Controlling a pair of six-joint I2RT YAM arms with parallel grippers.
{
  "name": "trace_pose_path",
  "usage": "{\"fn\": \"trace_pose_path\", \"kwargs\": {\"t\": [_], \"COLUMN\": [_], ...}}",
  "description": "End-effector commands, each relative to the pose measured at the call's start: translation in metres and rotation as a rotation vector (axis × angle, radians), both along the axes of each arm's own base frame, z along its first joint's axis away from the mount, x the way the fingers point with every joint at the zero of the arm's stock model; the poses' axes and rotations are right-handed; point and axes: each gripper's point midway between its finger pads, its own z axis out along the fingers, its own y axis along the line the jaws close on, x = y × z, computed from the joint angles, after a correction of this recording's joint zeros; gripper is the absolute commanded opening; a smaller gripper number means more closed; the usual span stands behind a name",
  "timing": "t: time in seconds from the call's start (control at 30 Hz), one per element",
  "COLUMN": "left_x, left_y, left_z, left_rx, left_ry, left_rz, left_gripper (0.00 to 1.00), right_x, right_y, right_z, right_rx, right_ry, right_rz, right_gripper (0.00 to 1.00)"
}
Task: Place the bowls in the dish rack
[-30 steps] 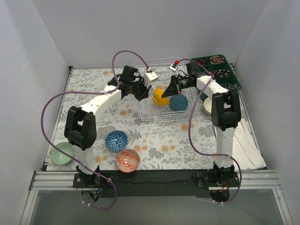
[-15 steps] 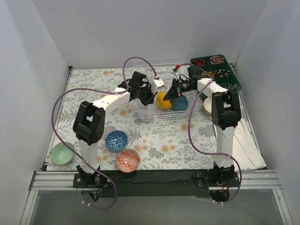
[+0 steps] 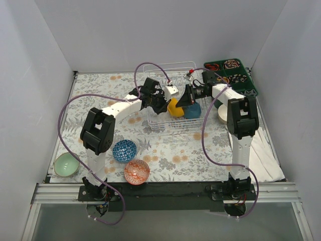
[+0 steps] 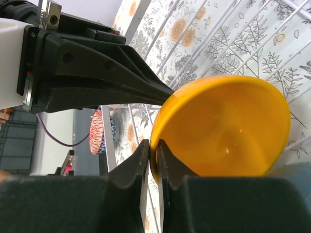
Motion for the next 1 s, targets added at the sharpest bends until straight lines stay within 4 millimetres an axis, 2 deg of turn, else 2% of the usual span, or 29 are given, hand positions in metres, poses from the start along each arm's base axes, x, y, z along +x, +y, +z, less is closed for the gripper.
{"fn": "trace_pose_path", "kwargs": {"t": [0.0,0.1,0.17,0.33,0.37,0.43,0.47,0.77,0.93,0.97], "left_x": [0.008,0.013,0.016,0.018,0.019,0.020,0.022,0.025,0.034,0.037], "left_y": [-0.019,-0.026,-0.031,-0.037,-0.038,-0.039,-0.039,-0.042,-0.032,-0.031], "left_z": [0.014,0.016,0.020,0.021,0.021,0.019,0.020,0.029,0.028,0.034], "left_rx": [-0.052,-0.068,-0.082,-0.090,-0.092,-0.092,-0.095,-0.101,-0.055,-0.061], "left_ry": [-0.047,-0.060,-0.072,-0.092,-0.095,-0.100,-0.110,-0.133,-0.179,-0.183], "left_rz": [-0.017,-0.001,0.003,-0.005,-0.005,-0.003,0.000,0.005,0.049,0.075], "left_gripper": [0.00,0.00,0.00,0.00,0.00,0.00,0.00,0.00,0.00,0.00], "right_x": [0.013,0.017,0.018,0.035,0.035,0.032,0.029,0.007,0.001,0.002], "right_y": [-0.016,-0.023,-0.027,-0.052,-0.055,-0.062,-0.065,-0.087,-0.089,-0.088], "right_z": [-0.005,-0.004,0.000,0.001,0.009,0.006,0.013,0.012,0.015,0.019], "right_rx": [-0.125,-0.172,-0.200,-0.396,-0.409,-0.443,-0.449,-0.571,-0.568,-0.555], "right_ry": [-0.093,-0.151,-0.189,-0.340,-0.372,-0.424,-0.450,-0.483,-0.517,-0.522], "right_rz": [-0.085,-0.095,-0.102,-0.170,-0.175,-0.163,-0.168,-0.185,-0.185,-0.185], "right_gripper": [0.19,0.21,0.26,0.41,0.42,0.42,0.42,0.43,0.42,0.43]}}
